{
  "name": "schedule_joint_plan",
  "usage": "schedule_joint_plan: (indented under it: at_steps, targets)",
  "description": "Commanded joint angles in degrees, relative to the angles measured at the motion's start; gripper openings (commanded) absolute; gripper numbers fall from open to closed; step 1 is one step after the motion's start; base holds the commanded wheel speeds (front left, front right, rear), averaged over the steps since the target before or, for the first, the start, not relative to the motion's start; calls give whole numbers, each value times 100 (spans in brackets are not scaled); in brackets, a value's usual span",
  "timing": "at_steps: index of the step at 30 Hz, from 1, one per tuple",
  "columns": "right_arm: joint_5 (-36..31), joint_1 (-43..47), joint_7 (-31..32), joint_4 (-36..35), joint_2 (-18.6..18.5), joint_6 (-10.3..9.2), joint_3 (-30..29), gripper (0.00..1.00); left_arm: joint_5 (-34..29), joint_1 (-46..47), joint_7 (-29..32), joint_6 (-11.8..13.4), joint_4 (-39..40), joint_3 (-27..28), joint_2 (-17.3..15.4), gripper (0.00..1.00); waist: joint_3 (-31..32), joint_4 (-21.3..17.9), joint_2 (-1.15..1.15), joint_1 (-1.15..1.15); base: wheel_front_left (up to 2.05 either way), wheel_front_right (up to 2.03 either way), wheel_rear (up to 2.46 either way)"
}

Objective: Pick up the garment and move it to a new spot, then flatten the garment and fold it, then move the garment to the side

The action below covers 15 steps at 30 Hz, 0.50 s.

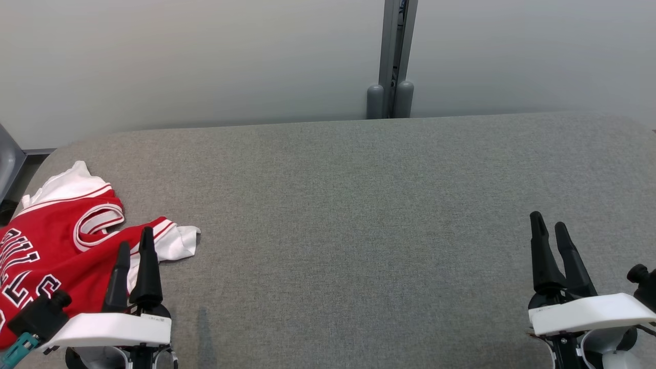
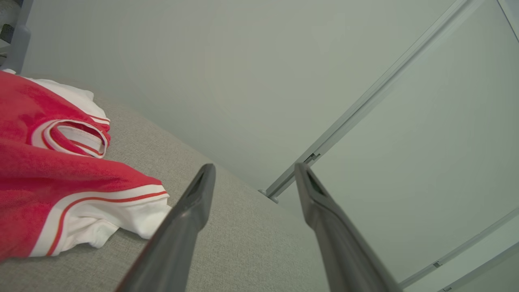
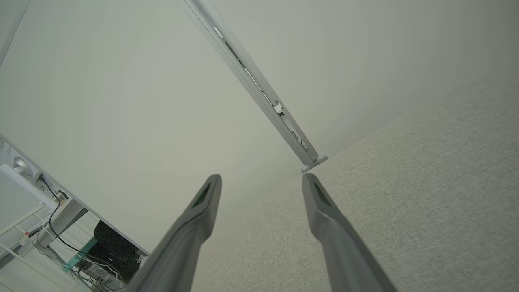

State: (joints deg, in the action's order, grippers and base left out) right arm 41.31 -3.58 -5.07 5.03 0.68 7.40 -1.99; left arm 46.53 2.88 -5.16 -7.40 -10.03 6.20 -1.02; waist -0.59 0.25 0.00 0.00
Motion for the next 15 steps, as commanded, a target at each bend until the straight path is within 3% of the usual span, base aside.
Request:
schedule_joint_plan:
  at_steps: [1, 15]
  targets:
    - [-318, -50, -86, -53, -53, 8, 22, 100, -314, 96, -74, -5, 50, -6, -58, 100, 1, 3, 0, 0, 0, 0, 0]
    - [-1652, -91, -339, 72, -62, 10, 182, 100, -1594, 99, -320, 89, -87, -129, -100, 100, 1, -6, 0, 0, 0, 0, 0]
